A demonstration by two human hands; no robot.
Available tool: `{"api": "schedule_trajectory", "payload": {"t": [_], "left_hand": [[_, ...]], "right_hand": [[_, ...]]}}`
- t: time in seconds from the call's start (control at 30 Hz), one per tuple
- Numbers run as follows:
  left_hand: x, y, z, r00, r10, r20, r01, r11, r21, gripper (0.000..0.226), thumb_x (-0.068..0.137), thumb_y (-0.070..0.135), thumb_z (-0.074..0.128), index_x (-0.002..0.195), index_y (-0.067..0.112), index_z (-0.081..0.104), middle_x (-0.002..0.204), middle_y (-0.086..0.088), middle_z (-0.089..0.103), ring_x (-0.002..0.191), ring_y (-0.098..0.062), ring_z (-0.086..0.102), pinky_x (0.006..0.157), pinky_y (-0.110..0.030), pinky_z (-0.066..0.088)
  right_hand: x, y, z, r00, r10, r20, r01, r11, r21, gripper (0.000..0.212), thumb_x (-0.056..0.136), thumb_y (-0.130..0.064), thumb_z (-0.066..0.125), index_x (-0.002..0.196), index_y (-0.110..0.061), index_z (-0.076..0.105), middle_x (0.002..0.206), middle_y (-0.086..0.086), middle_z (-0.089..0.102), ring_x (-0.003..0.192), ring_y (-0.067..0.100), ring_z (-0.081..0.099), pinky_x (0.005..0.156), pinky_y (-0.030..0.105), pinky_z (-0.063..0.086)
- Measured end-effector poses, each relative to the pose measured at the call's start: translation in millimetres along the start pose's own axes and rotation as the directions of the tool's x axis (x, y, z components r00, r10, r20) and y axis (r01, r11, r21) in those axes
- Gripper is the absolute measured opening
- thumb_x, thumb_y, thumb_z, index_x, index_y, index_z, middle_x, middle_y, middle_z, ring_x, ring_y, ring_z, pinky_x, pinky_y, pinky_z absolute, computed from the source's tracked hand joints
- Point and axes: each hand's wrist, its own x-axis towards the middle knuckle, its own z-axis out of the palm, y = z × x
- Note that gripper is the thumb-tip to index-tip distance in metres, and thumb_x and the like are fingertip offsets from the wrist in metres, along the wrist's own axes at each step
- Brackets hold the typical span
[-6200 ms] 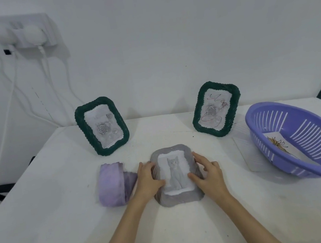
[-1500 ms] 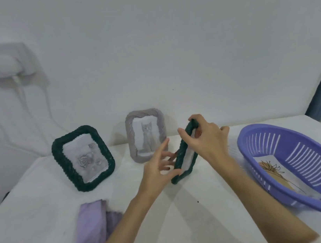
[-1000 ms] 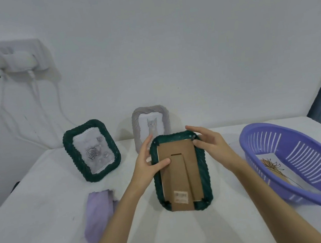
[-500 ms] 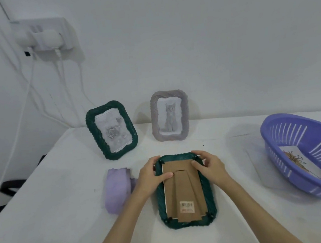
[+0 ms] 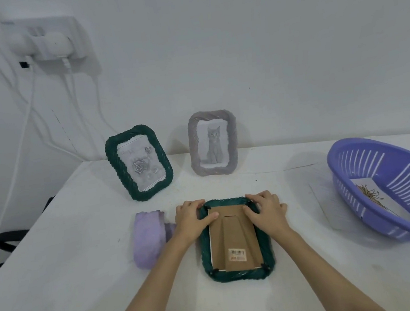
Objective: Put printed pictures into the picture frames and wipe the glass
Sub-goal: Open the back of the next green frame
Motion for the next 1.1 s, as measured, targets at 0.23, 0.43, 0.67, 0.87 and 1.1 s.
{"api": "schedule_trajectory", "payload": {"t": [0.23, 0.43, 0.67, 0.87, 1.1], "left_hand": [[10, -4, -1, 0.996, 0.044, -0.073, -0.049, 0.996, -0.074, 0.027, 0.084, 0.023, 0.065, 0.111, 0.020, 0.067, 0.104, -0.008, 0.062, 0.106, -0.027, 0.048, 0.091, -0.038, 0.043], [17, -6, -1, 0.992, 0.092, -0.083, -0.092, 0.996, 0.014, 0.026, 0.084, 0.028, 0.063, 0.109, 0.025, 0.068, 0.102, -0.002, 0.066, 0.102, -0.023, 0.048, 0.084, -0.034, 0.041], [19, 2, -4, 0.983, 0.152, -0.101, -0.123, 0.960, 0.250, 0.046, 0.072, 0.049, 0.042, 0.104, 0.028, 0.066, 0.097, 0.007, 0.065, 0.100, -0.018, 0.048, 0.076, -0.029, 0.028], [25, 6, -1, 0.974, 0.181, -0.138, -0.131, 0.941, 0.312, 0.043, 0.071, 0.046, 0.041, 0.099, 0.025, 0.067, 0.093, 0.007, 0.065, 0.098, -0.016, 0.048, 0.076, -0.027, 0.025], [30, 10, 8, 0.967, 0.125, -0.221, -0.060, 0.958, 0.281, 0.019, 0.080, 0.034, 0.058, 0.090, 0.020, 0.066, 0.087, 0.004, 0.063, 0.094, -0.017, 0.048, 0.076, -0.027, 0.026]], "right_hand": [[8, 6, -6, 1.000, -0.002, 0.012, 0.001, 0.996, 0.084, 0.026, 0.086, -0.032, 0.058, 0.111, -0.032, 0.065, 0.103, -0.005, 0.060, 0.109, 0.018, 0.046, 0.081, 0.033, 0.025], [15, 6, -11, 0.999, -0.025, 0.024, 0.023, 0.997, 0.080, 0.021, 0.083, -0.032, 0.060, 0.103, -0.033, 0.067, 0.090, -0.010, 0.062, 0.101, 0.014, 0.048, 0.081, 0.033, 0.024], [23, 1, -11, 0.997, -0.074, -0.014, 0.074, 0.996, -0.050, 0.018, 0.080, -0.037, 0.059, 0.096, -0.032, 0.066, 0.077, -0.013, 0.060, 0.092, 0.011, 0.046, 0.078, 0.032, 0.022], [28, 1, -7, 0.996, -0.077, -0.047, 0.073, 0.995, -0.074, 0.015, 0.080, -0.038, 0.057, 0.091, -0.032, 0.065, 0.075, -0.013, 0.060, 0.088, 0.011, 0.048, 0.077, 0.032, 0.023], [33, 1, -2, 0.995, -0.060, -0.079, 0.056, 0.997, -0.060, 0.012, 0.079, -0.038, 0.057, 0.085, -0.033, 0.065, 0.072, -0.013, 0.059, 0.086, 0.012, 0.051, 0.075, 0.032, 0.022]]}}
